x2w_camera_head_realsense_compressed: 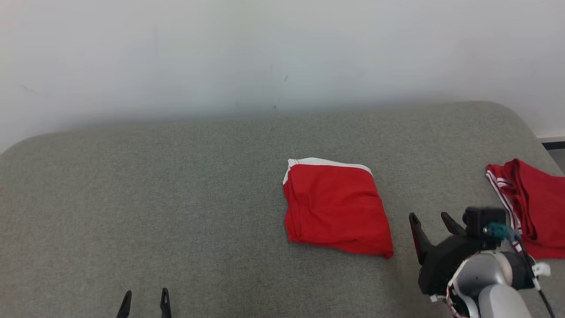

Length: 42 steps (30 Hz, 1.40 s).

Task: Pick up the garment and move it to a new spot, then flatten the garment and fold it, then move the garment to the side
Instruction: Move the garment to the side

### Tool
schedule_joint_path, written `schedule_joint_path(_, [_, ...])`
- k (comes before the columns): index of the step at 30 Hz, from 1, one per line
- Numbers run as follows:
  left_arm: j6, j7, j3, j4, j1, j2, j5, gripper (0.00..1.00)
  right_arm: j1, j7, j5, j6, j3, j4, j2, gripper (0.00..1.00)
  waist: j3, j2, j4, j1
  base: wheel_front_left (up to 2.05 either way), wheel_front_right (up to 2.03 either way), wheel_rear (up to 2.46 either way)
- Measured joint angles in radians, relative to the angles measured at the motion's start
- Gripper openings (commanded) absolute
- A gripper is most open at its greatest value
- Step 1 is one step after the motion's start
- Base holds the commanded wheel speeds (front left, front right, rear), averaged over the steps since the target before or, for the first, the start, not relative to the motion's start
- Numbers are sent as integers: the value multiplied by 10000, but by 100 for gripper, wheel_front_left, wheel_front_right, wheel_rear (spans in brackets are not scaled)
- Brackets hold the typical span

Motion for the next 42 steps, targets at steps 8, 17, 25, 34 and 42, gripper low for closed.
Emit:
schedule_joint_path(8, [-134,2,-278,-25,-374,-36,63,100,-1729,4149,-443,0,-1129,385,-15,100,418,0,433,1,0,0,0])
schedule_joint_path(17, [-182,0,-510,-6,-884,-58,61,100,-3017,5258,-932,0,-1781,1271,-59,100,1308,0,1125,2,0,0,0])
schedule_joint_path(25, [-173,0,-616,-35,-1061,-69,59,100,-3306,5302,-1250,0,-1785,2146,-171,100,1835,0,1672,2,0,0,0])
schedule_joint_path(34, [-88,0,-844,-17,-1249,-84,-27,100,-3637,5051,-1762,0,-2061,3051,-127,100,2132,-1,1965,-1,0,0,0])
schedule_joint_path(42, [-96,2,-782,-2,-1402,-86,-38,100,-3899,5258,-1638,4,-1057,3323,-349,0,2188,-1,1603,-1,0,0,0])
